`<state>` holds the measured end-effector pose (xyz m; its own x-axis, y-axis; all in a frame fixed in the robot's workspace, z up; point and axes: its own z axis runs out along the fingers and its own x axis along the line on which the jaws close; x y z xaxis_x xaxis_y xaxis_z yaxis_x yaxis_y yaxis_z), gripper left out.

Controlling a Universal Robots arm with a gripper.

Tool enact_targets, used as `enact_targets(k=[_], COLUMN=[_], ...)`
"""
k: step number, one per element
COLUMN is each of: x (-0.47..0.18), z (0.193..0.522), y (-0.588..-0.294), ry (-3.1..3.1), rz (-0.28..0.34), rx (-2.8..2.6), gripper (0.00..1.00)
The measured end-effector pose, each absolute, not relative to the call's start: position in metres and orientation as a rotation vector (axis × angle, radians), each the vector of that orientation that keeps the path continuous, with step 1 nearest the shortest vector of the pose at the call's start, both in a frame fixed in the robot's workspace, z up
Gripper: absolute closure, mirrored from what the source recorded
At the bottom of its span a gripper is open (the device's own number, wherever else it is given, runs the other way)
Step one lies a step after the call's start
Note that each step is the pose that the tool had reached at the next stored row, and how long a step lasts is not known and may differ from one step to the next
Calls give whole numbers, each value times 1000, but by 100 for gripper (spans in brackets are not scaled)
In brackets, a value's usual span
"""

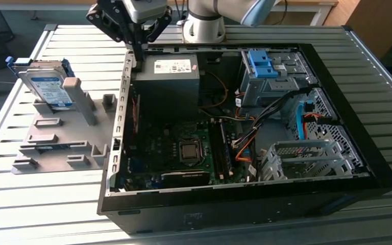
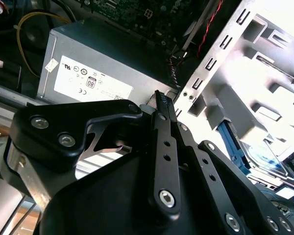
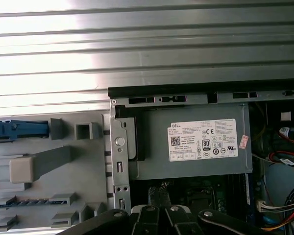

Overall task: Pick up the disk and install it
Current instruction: 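Reach for the disk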

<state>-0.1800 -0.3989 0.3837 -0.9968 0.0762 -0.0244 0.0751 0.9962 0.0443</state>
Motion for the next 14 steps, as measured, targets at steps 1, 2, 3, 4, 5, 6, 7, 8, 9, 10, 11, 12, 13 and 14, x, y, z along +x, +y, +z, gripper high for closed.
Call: enact_targets(k=[1, 2, 3, 4, 5, 6, 7, 8, 9, 10, 11, 12, 13, 14], x=[-181, -181, -182, -183, -183, -184, -185, -186, -187, -187, -188, -188, -189, -189], z=[384, 384, 384, 383, 383, 383, 383, 383, 383, 383, 383, 383, 383, 383], y=[-399, -399, -399, -399, -399, -399, -399, -399, -399, -399, -399, -399, -399, -399], ry=[3112, 3113, 3113, 3112, 3112, 3113, 3113, 3112, 3112, 3112, 3113, 3113, 3113, 3113], rz=[68, 68, 68, 68, 68, 68, 68, 68, 68, 68, 68, 68, 68, 68], rx=[118, 118, 118, 118, 118, 118, 118, 118, 118, 118, 118, 118, 118, 118], gripper=[89, 89, 89, 89, 89, 89, 89, 89, 89, 89, 89, 89, 89, 89])
